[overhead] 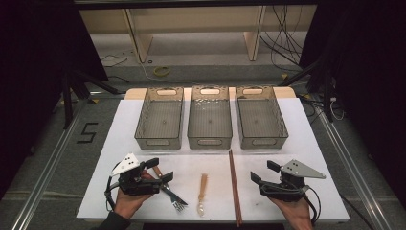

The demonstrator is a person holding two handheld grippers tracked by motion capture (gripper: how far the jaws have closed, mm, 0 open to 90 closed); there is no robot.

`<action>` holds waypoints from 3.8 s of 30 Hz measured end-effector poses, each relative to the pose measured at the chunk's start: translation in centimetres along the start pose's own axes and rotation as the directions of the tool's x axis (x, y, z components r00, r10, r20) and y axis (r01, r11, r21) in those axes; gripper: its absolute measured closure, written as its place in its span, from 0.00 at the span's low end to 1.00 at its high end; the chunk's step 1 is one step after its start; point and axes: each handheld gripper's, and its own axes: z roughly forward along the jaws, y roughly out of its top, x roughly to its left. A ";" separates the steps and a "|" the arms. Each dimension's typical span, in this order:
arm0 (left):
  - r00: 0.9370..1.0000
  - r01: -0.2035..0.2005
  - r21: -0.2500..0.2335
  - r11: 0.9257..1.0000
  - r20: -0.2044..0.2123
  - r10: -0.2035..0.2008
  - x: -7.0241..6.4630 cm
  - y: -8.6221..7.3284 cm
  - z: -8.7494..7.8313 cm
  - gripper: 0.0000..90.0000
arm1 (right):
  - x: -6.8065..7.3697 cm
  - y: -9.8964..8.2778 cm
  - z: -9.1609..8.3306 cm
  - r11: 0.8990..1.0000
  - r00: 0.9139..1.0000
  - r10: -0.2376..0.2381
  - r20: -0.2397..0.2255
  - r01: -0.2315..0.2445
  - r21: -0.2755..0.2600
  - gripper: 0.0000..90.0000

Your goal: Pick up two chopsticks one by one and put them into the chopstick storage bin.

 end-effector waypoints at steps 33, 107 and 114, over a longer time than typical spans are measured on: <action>1.000 -0.009 0.008 1.000 -0.017 0.009 0.2 0.0 0.2 0.18 | 3.0 4.2 3.6 0.877 0.980 -0.198 -0.003 0.178 0.447 0.34; 1.000 -0.003 0.010 1.000 -0.021 0.003 0.5 0.1 0.0 0.18 | 3.7 1.8 9.0 0.603 0.975 -0.198 -0.096 0.198 0.773 0.86; 1.000 -0.002 0.009 1.000 -0.019 0.002 0.5 0.0 0.0 0.18 | 3.1 1.9 9.0 0.597 0.979 -0.181 -0.096 0.187 0.780 0.93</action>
